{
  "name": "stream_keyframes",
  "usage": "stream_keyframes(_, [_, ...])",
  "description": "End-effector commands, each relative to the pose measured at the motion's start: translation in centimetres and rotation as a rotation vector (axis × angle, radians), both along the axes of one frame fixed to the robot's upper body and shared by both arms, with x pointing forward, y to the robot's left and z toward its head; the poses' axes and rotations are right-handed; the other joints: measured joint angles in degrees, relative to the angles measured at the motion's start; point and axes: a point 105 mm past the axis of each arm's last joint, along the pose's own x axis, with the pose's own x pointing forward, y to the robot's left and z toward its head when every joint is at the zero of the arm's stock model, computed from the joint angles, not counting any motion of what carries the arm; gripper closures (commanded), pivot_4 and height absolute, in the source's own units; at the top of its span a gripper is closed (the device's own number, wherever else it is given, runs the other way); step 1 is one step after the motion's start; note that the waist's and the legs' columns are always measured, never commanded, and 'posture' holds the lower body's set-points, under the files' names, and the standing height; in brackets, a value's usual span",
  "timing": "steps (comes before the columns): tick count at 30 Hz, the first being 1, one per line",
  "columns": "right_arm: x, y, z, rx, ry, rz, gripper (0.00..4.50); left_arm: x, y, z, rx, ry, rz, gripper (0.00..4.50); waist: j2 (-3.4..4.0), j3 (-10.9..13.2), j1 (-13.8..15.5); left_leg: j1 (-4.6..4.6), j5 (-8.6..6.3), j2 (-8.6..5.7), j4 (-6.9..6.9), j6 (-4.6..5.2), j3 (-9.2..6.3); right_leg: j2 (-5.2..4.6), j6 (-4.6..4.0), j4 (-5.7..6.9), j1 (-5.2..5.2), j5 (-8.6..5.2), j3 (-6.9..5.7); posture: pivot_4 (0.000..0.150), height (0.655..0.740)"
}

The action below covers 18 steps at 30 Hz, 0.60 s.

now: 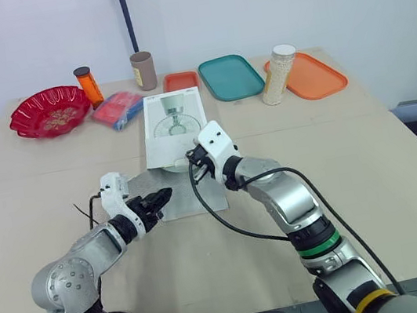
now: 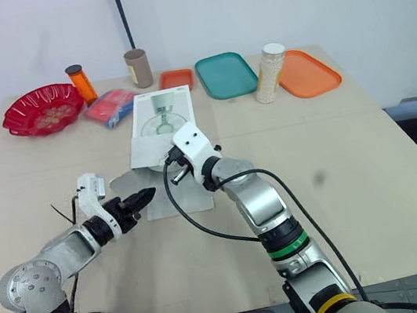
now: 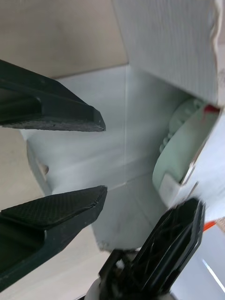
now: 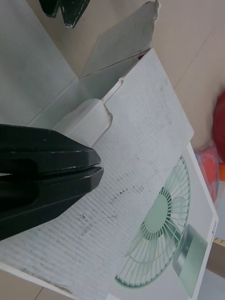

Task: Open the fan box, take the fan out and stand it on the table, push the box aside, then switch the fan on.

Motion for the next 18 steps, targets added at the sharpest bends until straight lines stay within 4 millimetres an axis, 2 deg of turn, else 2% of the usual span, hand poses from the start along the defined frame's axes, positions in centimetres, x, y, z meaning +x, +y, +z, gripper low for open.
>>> stream_keyframes(1, [-0.1, -0.2, -1.4, -0.032, 0.050, -0.007, 4.50, 0.8, 0.2, -0.1, -0.026, -0.011, 0.052, 2.72, 0.00, 0.0, 0.0, 0.00, 0.00, 0.00, 0.00, 0.00, 0.00, 0.00, 0.00, 0.00, 0.00, 0.00, 0.00, 0.150, 0.7400])
stream_keyframes(8, [0.1, -0.4, -1.2, -0.031, 0.046, -0.014, 4.50, 1.7, -1.2, -0.5, -0.071, -0.004, 0.050, 2.72, 0.00, 0.0, 0.0, 0.00, 0.00, 0.00, 0.00, -0.01, 0.00, 0.01, 0.00, 0.00, 0.00, 0.00, 0.00, 0.150, 0.7400])
stream_keyframes(18, [0.3, -0.7, 0.4, -0.021, 0.012, -0.018, 4.50, 2.7, -1.3, -0.3, -0.129, -0.028, 0.098, 2.72, 0.00, 0.0, 0.0, -0.01, 0.01, -0.01, 0.00, -0.02, 0.00, 0.00, 0.00, 0.00, 0.00, 0.00, 0.00, 0.150, 0.7400])
